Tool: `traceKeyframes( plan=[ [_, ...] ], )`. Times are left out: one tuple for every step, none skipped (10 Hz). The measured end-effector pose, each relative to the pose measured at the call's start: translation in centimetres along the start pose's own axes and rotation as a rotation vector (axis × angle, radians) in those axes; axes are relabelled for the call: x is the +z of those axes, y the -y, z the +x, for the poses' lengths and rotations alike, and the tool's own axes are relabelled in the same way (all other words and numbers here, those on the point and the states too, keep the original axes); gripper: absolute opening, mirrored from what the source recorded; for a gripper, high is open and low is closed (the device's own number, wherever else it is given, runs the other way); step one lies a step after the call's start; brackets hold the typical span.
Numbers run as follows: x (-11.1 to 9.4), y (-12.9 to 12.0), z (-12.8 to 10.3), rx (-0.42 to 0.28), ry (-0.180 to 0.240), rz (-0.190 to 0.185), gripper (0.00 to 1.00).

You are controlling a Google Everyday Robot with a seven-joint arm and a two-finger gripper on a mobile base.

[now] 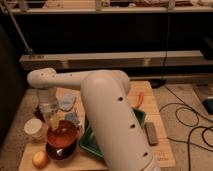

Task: Stack bowls into tray

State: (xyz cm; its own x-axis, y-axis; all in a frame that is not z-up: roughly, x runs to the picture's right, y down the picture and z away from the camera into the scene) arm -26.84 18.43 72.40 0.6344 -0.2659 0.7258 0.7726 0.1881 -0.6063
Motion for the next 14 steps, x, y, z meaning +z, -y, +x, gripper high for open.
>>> traceKeyframes(
  plan=[
    [0.0,-0.1,0.0,-0.002,0.004,0.001,0.41],
    [0.1,-0.1,-0.2,-0.007,0.016,0.001,0.51],
    [0.1,-0.1,-0.3,-0.009,0.026,0.001,0.61],
    [0.1,-0.1,-0.4,-0.014,0.031,-0.003,0.72],
    [0.1,-0.1,-0.6,-0.021,0.035,-0.007,0.77],
    [0.1,-0.1,-1.0,-0.036,0.043,-0.014,0.80],
    [0.1,0.0,-1.2,-0.048,0.049,-0.019,0.80],
    [0.1,0.0,-1.3,-0.058,0.055,-0.023,0.80],
    [0.1,0.0,-1.5,-0.068,0.061,-0.027,0.80],
    [0.1,-0.1,-1.5,-0.075,0.068,-0.028,0.80],
    [0.0,-0.2,-1.4,-0.092,0.084,-0.014,0.80],
    [-0.7,-0.5,-1.2,-0.133,0.117,0.038,0.80],
    [-1.7,-1.1,-0.9,-0.182,0.140,0.098,0.80],
    [-2.5,-1.6,-0.6,-0.213,0.151,0.136,0.80]
  ],
)
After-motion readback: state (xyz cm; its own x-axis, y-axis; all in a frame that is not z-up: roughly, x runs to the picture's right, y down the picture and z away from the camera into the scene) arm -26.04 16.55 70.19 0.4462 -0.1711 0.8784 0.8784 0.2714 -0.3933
